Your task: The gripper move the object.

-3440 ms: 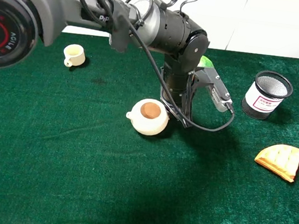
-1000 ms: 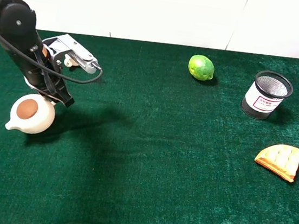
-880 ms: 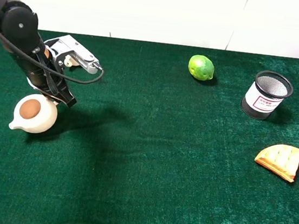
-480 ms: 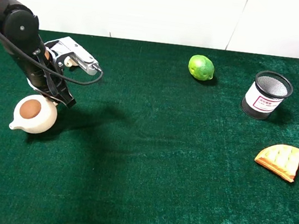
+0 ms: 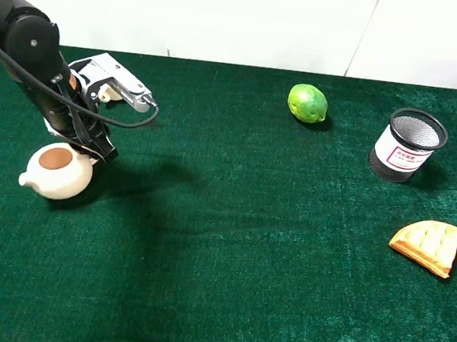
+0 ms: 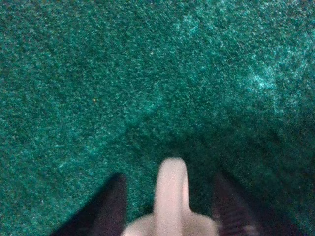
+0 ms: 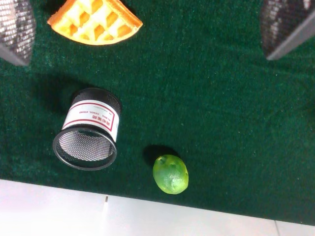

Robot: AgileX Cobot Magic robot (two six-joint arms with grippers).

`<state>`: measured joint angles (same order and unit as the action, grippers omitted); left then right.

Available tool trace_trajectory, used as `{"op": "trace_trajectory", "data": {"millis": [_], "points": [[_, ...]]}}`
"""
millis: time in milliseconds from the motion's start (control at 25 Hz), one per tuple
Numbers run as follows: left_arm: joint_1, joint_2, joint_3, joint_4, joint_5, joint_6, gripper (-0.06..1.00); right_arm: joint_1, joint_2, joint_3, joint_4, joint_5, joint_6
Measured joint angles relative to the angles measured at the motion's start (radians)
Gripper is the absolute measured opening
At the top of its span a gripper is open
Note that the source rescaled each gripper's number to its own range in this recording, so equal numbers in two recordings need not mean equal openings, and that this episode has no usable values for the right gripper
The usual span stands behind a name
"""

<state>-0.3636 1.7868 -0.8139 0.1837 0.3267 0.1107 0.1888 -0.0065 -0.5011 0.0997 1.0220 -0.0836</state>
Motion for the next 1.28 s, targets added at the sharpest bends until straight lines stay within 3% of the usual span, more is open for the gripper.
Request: {"op": "trace_trajectory", "data": {"millis": [160, 520, 1000, 1280], "points": [[0.0, 0.0, 0.0, 0.002, 0.0, 0.0, 0.73, 0.0, 0.0, 0.0, 0.0, 0.0, 0.0], [0.0, -0.103, 0.0, 0.003, 0.012, 0.001, 0.95, 0.0, 0.0, 0.0, 0.001, 0.0, 0.0], [0.0, -0.544, 0.0, -0.083, 0.255, 0.001, 1.0, 0.0, 0.0, 0.0, 0.003, 0.0, 0.0], [0.0, -0.854, 0.0, -0.104, 0.504, -0.001, 1.0, 0.0, 0.0, 0.0, 0.003, 0.0, 0.0]]}}
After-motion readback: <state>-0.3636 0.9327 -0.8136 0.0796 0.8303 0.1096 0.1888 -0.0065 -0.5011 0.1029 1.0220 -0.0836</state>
